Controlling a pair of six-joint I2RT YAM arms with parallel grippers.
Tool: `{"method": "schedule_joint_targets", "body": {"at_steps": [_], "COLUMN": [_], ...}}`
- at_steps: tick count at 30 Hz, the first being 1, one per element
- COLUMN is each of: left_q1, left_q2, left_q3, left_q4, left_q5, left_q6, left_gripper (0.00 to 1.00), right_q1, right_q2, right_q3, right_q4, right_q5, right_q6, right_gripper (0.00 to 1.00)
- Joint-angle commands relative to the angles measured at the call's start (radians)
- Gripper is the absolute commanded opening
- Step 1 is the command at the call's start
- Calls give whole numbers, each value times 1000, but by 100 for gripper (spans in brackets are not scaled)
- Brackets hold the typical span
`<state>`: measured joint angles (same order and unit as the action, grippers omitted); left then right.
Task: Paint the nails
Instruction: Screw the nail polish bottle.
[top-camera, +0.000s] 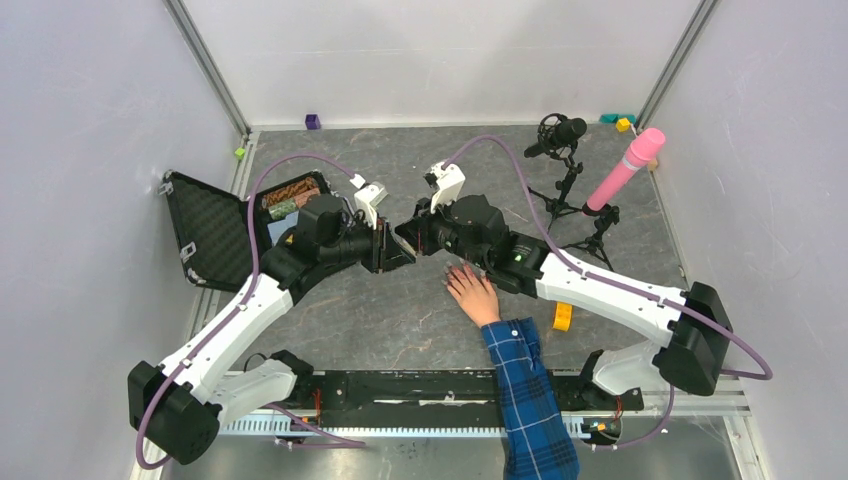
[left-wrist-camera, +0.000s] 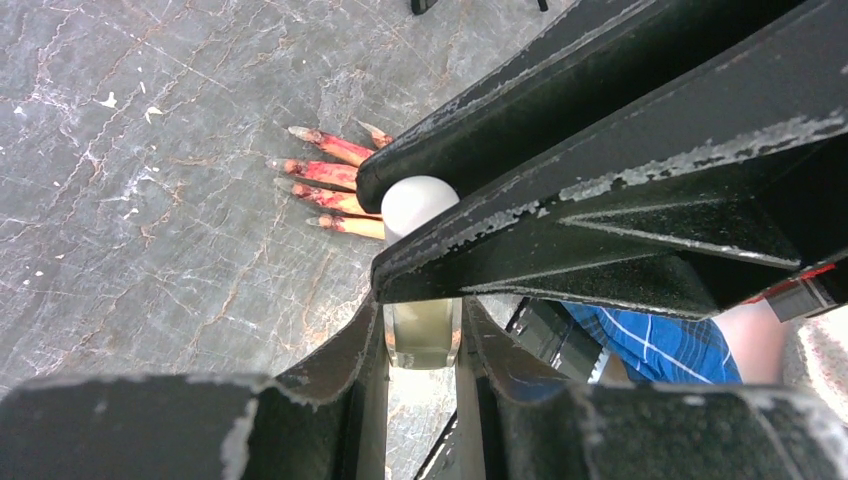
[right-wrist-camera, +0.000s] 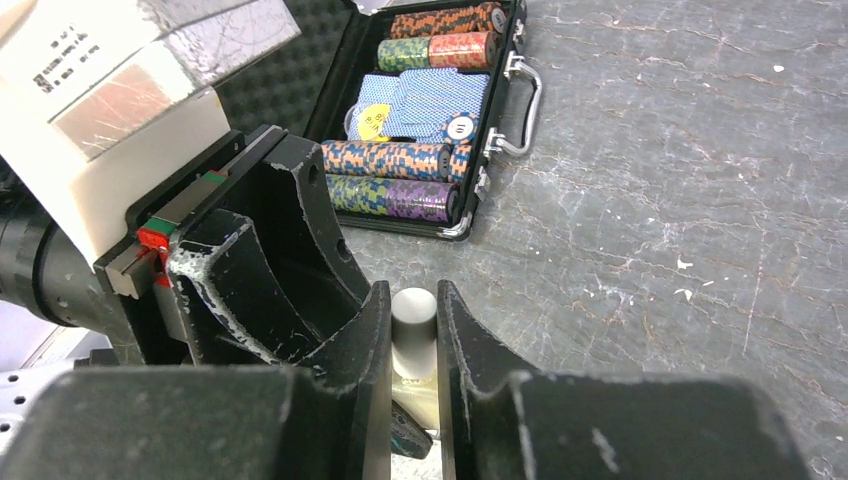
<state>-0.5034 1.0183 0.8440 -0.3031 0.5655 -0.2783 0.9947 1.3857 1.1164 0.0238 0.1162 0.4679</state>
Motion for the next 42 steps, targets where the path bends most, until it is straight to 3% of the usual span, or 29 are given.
{"method": "schedule_joint_targets", "body": {"at_steps": [1,4,12,27,31,35,42], "left_q1": [11,11,11,12,12,11,11], "left_q2": [-23,-20,-4,13,15,15,34], "left_q3": [44,44,47,49,50,52,47], "left_q4": [207,206,214,202,199,200,268], "left_q5": [-16,0,54,29,26,42,244], "left_q6": [-7,-4,-12,-16,-18,-16,-40], "left_gripper": [2,2,2,2,2,2,2], "right_q1": [42,42,42,9,-70,-189,-345], "right_q2": [28,13,-43,-154,-181,-211,-241], "right_q3": [15,33,111,130,108,67,-14], "right_q4": [-155,-165,-221,-304,-295,-253,-79], "right_q5": [-12,20,147,269,169,-45,-493], "right_q6": [13,-31,-199,-334,-338,-317,-209], "right_gripper": [0,9,49,87,93,95,97]}}
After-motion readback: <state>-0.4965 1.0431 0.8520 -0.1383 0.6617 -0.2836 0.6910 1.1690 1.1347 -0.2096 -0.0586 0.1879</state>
